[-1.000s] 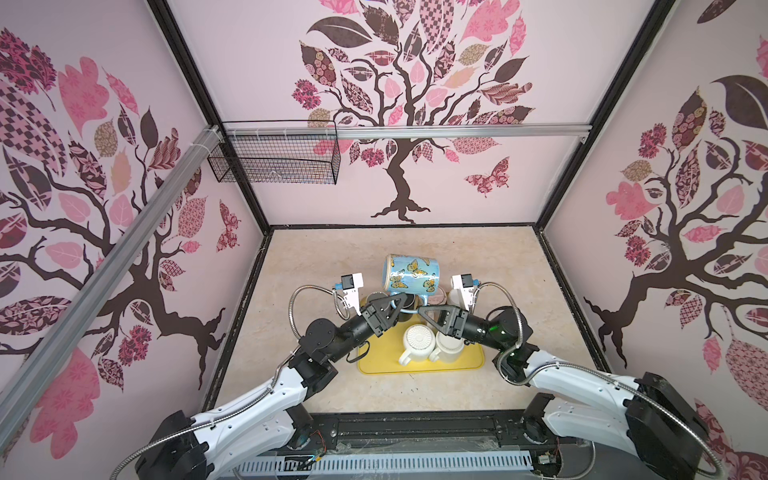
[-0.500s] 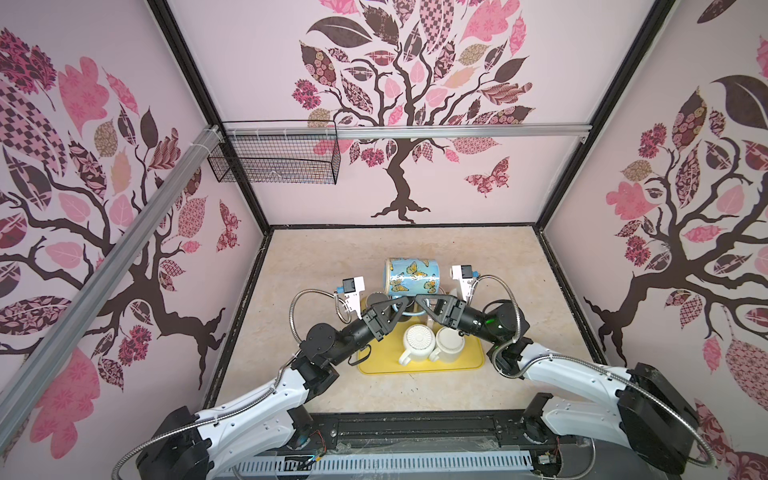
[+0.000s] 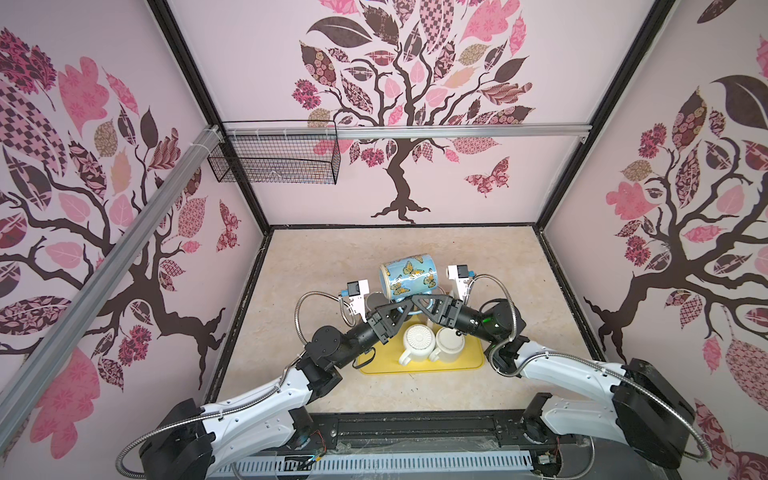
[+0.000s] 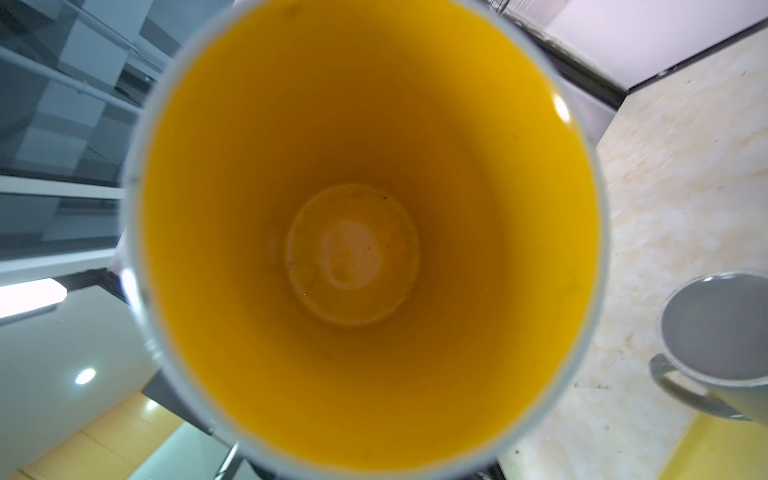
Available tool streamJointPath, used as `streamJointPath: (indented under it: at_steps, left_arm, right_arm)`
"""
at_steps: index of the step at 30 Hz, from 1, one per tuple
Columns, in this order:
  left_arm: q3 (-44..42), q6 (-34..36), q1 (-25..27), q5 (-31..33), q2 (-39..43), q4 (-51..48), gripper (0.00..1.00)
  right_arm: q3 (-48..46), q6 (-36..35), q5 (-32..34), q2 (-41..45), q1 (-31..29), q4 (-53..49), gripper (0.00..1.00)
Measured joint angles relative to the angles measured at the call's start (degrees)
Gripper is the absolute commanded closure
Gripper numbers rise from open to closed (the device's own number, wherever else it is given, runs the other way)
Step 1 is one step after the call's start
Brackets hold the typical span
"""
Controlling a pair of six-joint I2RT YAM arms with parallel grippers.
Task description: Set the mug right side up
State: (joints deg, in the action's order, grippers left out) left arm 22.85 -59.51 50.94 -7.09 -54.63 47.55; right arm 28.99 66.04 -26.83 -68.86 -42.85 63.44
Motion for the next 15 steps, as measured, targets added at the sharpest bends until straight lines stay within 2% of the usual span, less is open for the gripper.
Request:
streamJointPath:
  at_steps: [3,4,5,6,7,10,12,15]
  left_arm:
    - [-0.2,0.48,0.11,-0.02,0.92,-1.05,1.0]
    - [-0.2,0.66,0.13,-0.04,1.29,-1.77,0.79]
    - [-0.2,1.07,0.24,0.0,1.9,-2.93,0.48]
    - [-0.2,1.81,0.37,-0.04,2.69,-4.17,0.28]
    - [-0.07,2.69,0.57,0.11,3.87,-6.25,0.04]
    - [2.38,7.02,1.11,2.82,8.66,-19.37,0.04]
    - [6.56,11.1,1.25,6.78,10.91,-30.38,0.04]
    - [9.11,15.67,0.66,12.57,14.75,-39.54,0.04]
  right_arm:
    - [0.0,-0.46,-0.24,0.15,-0.22,-0.42,1.0]
    - [0.0,-0.59,-0.31,0.26,-0.26,-0.7,1.0]
    - [0.0,-0.94,-0.44,0.44,-0.33,-1.18,1.0]
    - [0.0,-1.44,-0.48,0.63,-0.46,-2.03,1.0]
    - [0.0,-1.81,-0.15,0.87,-0.46,-3.3,1.0]
    - [0.0,-3.8,1.77,1.7,0.22,-9.38,1.0]
    - [0.09,-5.75,3.5,2.89,1.07,-14.88,1.0]
    - [2.03,-9.42,4.81,5.07,3.39,-24.63,1.0]
